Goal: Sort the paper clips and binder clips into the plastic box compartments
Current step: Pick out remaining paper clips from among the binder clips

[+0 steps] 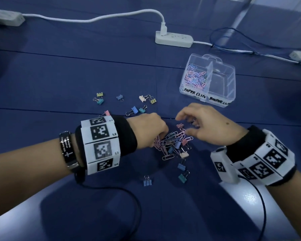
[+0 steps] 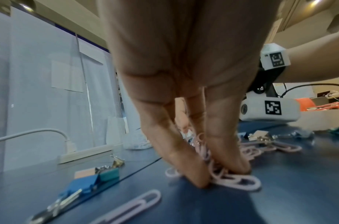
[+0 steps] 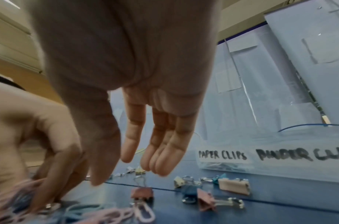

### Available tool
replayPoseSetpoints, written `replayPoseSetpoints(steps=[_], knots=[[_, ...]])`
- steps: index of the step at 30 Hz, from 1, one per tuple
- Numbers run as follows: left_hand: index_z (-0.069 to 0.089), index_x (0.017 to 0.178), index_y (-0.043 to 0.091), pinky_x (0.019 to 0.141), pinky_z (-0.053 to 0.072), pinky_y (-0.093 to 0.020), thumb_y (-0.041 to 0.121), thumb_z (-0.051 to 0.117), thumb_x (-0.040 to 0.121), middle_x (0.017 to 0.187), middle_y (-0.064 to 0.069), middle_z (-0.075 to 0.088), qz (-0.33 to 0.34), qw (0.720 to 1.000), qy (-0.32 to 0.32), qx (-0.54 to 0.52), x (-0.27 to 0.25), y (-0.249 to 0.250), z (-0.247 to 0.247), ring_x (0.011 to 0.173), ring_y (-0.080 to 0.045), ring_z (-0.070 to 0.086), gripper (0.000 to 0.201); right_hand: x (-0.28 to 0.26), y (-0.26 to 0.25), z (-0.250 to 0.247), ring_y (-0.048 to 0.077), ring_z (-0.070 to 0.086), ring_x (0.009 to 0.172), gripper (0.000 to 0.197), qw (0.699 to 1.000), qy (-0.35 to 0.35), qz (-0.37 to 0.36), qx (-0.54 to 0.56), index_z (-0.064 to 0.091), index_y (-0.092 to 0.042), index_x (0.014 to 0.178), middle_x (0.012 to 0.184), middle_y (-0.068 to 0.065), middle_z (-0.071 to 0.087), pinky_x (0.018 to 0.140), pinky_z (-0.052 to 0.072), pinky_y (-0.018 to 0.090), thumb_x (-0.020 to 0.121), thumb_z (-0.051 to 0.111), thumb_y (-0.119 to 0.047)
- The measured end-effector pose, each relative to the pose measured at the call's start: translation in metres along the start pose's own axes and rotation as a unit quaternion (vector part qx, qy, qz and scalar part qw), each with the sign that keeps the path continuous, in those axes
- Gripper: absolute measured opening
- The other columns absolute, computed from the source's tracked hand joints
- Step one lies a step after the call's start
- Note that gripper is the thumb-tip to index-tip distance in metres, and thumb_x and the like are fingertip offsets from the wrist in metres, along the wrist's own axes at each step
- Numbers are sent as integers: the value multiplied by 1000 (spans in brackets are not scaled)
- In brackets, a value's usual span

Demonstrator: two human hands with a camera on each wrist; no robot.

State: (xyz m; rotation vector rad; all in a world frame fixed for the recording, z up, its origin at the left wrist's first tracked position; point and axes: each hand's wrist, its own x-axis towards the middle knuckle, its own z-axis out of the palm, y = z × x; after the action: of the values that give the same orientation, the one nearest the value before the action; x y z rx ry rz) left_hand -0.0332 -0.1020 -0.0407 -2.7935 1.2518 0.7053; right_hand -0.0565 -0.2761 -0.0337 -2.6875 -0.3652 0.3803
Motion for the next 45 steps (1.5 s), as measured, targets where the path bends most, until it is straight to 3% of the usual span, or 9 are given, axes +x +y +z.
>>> replayPoseSetpoints(steps=[5,9,14,19,30,34,36,42,45], knots=[[68,100,14,71,42,-25,12,59,82,91,-5,64,4,999,23,-44,-1,-3,-2,87,-19,58,20,3,-11,3,17,48,99,45,996,-79,5,-43,54,-21,120,110,2,49,89,41,27,78,66,-10],[68,90,11,66,45,-26,13,61,79,74,2,55,-13,997,8,-76,-1,-5,-2,74,-14,52,13,6,-14,0,14,46,86,35,996,-73,13,-57,63,-19,108,100,0,43,79,38,25,80,56,2],[62,79,12,50,41,-18,10,64,78,51,7,52,-41,990,-22,-131,1,-10,-4,48,-9,52,3,8,-9,-2,21,52,100,37,998,-36,38,-43,61,-14,115,111,6,50,92,41,31,84,49,4],[65,87,7,51,46,-16,10,64,78,75,-9,70,-62,983,-29,-172,1,-17,-1,47,-8,57,10,0,-11,1,16,47,85,24,997,-36,40,-49,57,-17,109,101,1,43,83,40,27,86,55,-11],[58,62,23,64,53,-21,11,73,74,54,7,62,-63,960,54,-266,8,-36,-41,41,-3,60,22,12,-27,12,14,43,85,27,993,-95,-9,-69,63,-17,104,93,-1,43,73,35,24,78,68,-16],[60,68,17,56,54,-17,7,73,75,67,-8,67,-42,939,85,-331,29,-43,-66,40,-3,60,17,7,-21,12,12,54,66,13,994,-100,-22,-36,67,-12,86,82,1,60,68,50,23,76,62,-5],[61,69,15,55,55,-16,5,72,76,68,-9,65,-37,924,95,-370,43,-44,-77,41,-3,60,16,4,-17,13,3,52,54,12,993,-112,-14,-17,67,-10,84,78,1,63,56,43,8,76,61,-3],[59,64,10,52,57,-17,0,69,78,43,5,63,-54,882,110,-456,92,-39,-95,40,-4,60,19,0,-8,11,-4,52,38,13,987,-153,8,38,58,-10,77,57,-8,53,44,42,12,75,61,2],[58,64,8,48,56,-16,0,69,78,54,-1,63,-76,853,143,-495,113,-31,-97,47,-7,60,19,-1,-6,9,-9,53,40,14,986,-155,2,60,56,-9,75,54,-11,49,43,40,9,77,61,4]])
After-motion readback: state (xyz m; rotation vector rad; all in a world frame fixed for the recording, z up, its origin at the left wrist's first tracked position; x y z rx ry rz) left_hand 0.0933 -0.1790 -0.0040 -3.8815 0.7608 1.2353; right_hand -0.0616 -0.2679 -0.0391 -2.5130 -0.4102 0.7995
